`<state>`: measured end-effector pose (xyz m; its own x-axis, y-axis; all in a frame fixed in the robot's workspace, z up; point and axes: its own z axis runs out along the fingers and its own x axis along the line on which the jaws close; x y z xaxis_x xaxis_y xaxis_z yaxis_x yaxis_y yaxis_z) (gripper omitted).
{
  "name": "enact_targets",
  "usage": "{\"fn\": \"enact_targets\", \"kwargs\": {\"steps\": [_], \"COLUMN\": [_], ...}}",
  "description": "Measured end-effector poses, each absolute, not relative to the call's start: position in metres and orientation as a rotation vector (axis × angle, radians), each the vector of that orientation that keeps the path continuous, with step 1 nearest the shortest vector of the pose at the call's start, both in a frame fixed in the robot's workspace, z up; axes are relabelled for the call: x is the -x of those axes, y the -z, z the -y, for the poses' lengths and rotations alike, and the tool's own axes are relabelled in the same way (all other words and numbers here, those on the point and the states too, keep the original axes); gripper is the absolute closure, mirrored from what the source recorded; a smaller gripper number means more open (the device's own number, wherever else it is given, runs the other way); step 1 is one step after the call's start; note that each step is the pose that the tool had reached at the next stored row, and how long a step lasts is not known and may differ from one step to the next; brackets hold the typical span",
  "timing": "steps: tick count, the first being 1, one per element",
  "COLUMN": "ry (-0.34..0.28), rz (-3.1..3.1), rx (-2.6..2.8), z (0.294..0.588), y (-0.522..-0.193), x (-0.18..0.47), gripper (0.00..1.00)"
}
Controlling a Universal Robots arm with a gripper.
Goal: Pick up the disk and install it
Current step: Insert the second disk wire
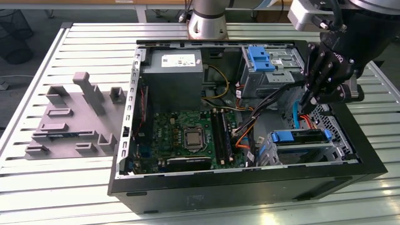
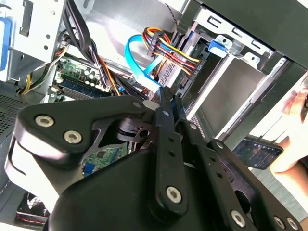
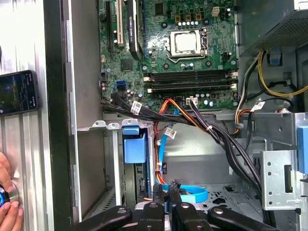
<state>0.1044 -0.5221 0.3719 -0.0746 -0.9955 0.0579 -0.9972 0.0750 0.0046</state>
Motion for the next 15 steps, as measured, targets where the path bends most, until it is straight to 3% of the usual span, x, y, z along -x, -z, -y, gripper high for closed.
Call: {"fn": "enact_targets", "kwargs": {"steps": [6,12,15], "ry": [-0.053,0.017,0.023], "rz": [2.270,2.301,2.304], "rx": [-2.106,-2.135,-2.138], "z": [0.526,0.535,0.539], "y": [-0.369,-0.366,-0.361], "x": [-0.104,-0.104,-0.104], "gripper": [0.84,0.84,0.84]}}
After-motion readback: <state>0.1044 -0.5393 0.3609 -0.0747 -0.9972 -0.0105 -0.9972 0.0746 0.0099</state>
